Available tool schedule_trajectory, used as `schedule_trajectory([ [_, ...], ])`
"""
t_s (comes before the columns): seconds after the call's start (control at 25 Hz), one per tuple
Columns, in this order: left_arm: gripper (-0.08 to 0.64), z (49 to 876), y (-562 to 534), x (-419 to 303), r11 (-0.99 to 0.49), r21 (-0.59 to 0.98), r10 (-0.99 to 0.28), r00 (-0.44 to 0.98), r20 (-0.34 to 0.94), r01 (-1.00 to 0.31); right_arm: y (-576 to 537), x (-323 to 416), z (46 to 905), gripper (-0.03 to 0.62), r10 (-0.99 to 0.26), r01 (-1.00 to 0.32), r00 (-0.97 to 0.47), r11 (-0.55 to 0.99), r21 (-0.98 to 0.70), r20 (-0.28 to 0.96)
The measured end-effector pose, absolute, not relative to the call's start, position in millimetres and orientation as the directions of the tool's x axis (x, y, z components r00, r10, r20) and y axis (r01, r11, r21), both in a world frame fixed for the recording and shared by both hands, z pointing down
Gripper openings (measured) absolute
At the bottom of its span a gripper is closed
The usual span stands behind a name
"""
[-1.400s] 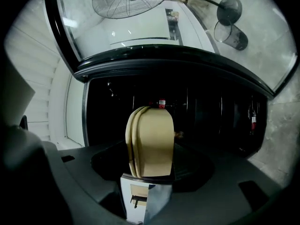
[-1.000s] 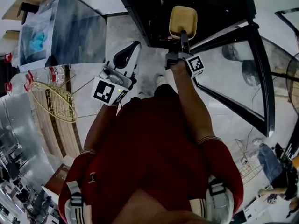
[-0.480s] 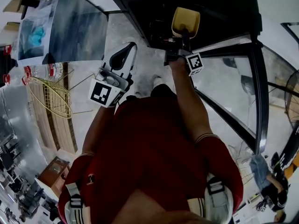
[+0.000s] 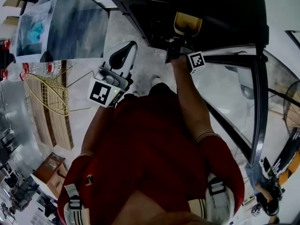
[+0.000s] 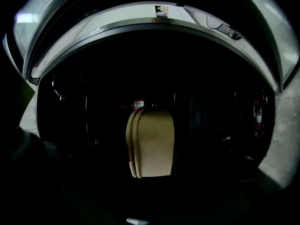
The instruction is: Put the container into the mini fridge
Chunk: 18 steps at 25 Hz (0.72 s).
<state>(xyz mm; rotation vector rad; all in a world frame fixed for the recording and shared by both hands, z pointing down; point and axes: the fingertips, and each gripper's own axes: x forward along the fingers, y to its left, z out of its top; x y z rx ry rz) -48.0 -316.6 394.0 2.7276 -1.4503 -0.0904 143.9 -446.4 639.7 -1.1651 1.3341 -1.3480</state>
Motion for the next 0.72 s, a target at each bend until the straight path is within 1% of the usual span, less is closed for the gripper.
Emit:
schedule_trajectory([
  [0.44, 0.007, 396.7, -318.0, -50.4, -0.557, 0.06, -0.83, 0.557, -0.021, -0.828, -457.4, 146.3, 652.0, 0.258, -0.982, -0.057, -0.181, -0.042, -0.997, 0.051],
  [0.6, 0.006, 397.7, -316.2, -54.5, -0.554, 0.062, -0.832, 0.554, -0.017, -0.83, -459.5, 142.6, 651.8, 0.308, -0.979, -0.078, -0.196, -0.047, -0.996, 0.061],
  [0.72, 0.007, 396.2, -314.0, -58.4, -0.555, 0.061, -0.831, 0.556, -0.017, -0.829, -457.6, 139.5, 651.8, 0.334, -0.975, -0.116, -0.205, -0.063, -0.991, 0.086],
])
